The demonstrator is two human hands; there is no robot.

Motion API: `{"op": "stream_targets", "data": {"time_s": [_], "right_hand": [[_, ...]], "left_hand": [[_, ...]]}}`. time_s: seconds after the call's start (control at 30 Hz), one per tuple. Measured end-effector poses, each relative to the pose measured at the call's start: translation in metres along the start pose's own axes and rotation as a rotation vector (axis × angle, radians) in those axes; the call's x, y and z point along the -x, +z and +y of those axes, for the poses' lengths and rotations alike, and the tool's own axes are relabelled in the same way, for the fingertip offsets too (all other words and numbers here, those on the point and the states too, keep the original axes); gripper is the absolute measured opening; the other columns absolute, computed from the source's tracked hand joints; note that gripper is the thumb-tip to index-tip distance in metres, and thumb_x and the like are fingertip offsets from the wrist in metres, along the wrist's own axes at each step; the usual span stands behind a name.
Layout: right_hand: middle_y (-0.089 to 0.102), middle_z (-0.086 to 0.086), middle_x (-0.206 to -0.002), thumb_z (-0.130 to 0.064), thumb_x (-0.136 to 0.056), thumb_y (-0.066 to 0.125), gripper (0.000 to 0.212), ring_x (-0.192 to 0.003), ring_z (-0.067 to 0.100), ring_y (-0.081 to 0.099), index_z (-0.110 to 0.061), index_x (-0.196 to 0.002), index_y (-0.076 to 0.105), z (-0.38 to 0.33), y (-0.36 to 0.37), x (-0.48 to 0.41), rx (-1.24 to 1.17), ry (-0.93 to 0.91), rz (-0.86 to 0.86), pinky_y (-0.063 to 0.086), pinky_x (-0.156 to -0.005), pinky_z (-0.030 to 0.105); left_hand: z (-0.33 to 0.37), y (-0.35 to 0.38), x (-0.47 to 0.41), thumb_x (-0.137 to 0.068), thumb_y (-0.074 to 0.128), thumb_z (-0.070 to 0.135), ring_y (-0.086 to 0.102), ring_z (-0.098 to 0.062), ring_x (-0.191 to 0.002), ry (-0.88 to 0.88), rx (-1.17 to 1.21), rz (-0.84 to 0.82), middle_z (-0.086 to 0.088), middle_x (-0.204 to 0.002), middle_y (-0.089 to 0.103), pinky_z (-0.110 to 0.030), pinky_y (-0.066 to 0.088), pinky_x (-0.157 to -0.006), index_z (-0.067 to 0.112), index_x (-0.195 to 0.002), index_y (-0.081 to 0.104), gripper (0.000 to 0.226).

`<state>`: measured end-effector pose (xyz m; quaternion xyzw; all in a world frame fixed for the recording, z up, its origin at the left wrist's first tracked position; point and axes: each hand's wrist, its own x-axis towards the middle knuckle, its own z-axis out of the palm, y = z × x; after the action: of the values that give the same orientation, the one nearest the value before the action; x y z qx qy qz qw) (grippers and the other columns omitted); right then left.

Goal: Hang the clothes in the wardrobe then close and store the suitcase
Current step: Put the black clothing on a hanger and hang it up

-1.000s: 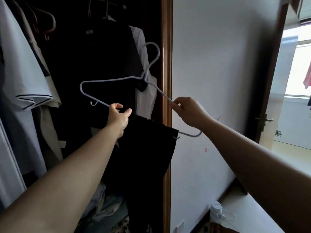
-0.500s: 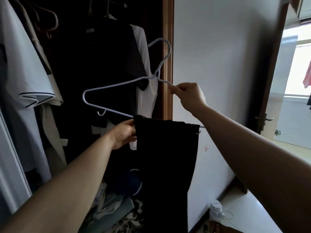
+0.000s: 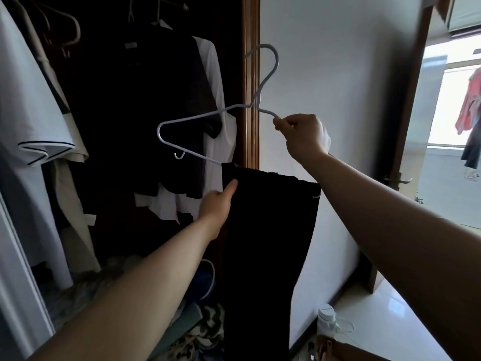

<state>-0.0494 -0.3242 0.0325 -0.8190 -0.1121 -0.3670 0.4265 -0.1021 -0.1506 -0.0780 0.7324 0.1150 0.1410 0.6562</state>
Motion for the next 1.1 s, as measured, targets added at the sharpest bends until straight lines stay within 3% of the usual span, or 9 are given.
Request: {"op": "stream_targets", "data": {"time_s": [0.1,0.27,0.43,0.6,0.7,0.8,0.87,0.93,1.1], "right_hand": [[0.07,-0.005,-0.079,-0.054,-0.087,0.054,0.032,-0.073,0.02,0.061,-0.029,-0.088,0.074,0.003,-0.006,0.0,0.012,0.023,0.031,0.036,-0.059,0.028],[0.071,-0.001,-0.08,-0.053,-0.087,0.053,0.035,-0.08,0.025,0.064,-0.025,-0.09,0.075,0.011,-0.009,0.0,0.027,0.094,0.065,0.04,-0.066,0.029],[0.071,-0.002,-0.085,-0.051,-0.087,0.053,0.032,-0.081,0.025,0.064,-0.027,-0.091,0.074,0.008,-0.01,-0.003,-0.003,0.087,0.038,0.042,-0.067,0.029],[0.072,0.009,-0.089,-0.046,-0.089,0.054,0.036,-0.08,0.03,0.064,-0.016,-0.09,0.074,0.003,-0.005,-0.004,0.076,0.022,-0.021,0.038,-0.059,0.028],[0.072,0.006,-0.089,-0.047,-0.09,0.054,0.035,-0.079,0.028,0.063,-0.019,-0.09,0.074,0.005,-0.002,0.0,0.117,0.007,-0.037,0.036,-0.057,0.027],[0.071,0.005,-0.086,-0.045,-0.092,0.053,0.034,-0.074,0.025,0.059,-0.019,-0.091,0.075,0.008,-0.001,0.004,0.142,-0.02,-0.056,0.036,-0.058,0.027],[0.066,0.006,-0.077,-0.043,-0.092,0.053,0.034,-0.069,0.024,0.054,-0.016,-0.089,0.074,0.007,-0.004,0.003,0.147,-0.028,-0.072,0.034,-0.055,0.027],[0.055,0.006,-0.065,-0.04,-0.092,0.054,0.035,-0.064,0.025,0.049,-0.01,-0.084,0.071,0.006,-0.007,0.001,0.106,-0.027,-0.101,0.032,-0.054,0.028],[0.043,0.008,-0.062,-0.032,-0.09,0.057,0.037,-0.055,0.022,0.036,0.003,-0.085,0.068,0.005,-0.017,-0.002,0.012,-0.043,-0.162,0.03,-0.056,0.03]], "left_hand": [[-0.002,0.002,0.005,-0.076,0.056,0.071,0.063,-0.018,-0.099,-0.071,-0.092,-0.209,-0.001,-0.11,0.068,-0.026,0.048,-0.084,0.015,-0.114,0.064,0.068],[-0.01,0.004,0.001,-0.087,0.066,0.036,0.059,-0.016,-0.066,0.35,-0.528,0.108,0.0,-0.066,0.059,-0.019,0.039,-0.048,0.007,-0.075,0.065,0.031],[-0.014,0.012,0.01,-0.091,0.052,0.018,0.049,-0.013,-0.058,0.247,-0.046,-0.065,-0.002,-0.064,0.049,-0.022,0.036,-0.051,0.013,-0.072,0.05,0.02],[-0.005,0.015,0.011,-0.092,0.055,0.023,0.054,-0.011,-0.064,0.257,0.049,0.013,0.002,-0.071,0.055,-0.018,0.042,-0.053,0.011,-0.084,0.053,0.015],[0.002,0.011,0.007,-0.09,0.06,0.04,0.064,-0.013,-0.085,0.362,-0.22,-0.078,0.005,-0.091,0.066,-0.026,0.053,-0.072,0.018,-0.097,0.061,0.023],[0.013,0.01,-0.001,-0.091,0.055,0.047,0.057,-0.013,-0.088,0.535,-0.711,0.139,0.006,-0.102,0.055,-0.031,0.044,-0.071,0.01,-0.094,0.063,0.037],[0.026,0.013,-0.001,-0.093,0.053,0.045,0.058,-0.021,-0.089,0.571,-0.704,0.208,-0.005,-0.105,0.058,-0.031,0.039,-0.069,0.004,-0.088,0.062,0.043],[0.042,0.016,0.0,-0.094,0.052,0.044,0.063,-0.031,-0.086,0.541,-0.608,0.232,-0.017,-0.095,0.065,-0.034,0.044,-0.067,-0.002,-0.09,0.064,0.049],[0.077,0.01,0.001,-0.097,0.048,0.035,0.046,-0.022,-0.057,0.689,-0.801,0.331,-0.001,-0.05,0.04,-0.03,0.036,-0.058,0.012,-0.049,0.038,0.054]]}}
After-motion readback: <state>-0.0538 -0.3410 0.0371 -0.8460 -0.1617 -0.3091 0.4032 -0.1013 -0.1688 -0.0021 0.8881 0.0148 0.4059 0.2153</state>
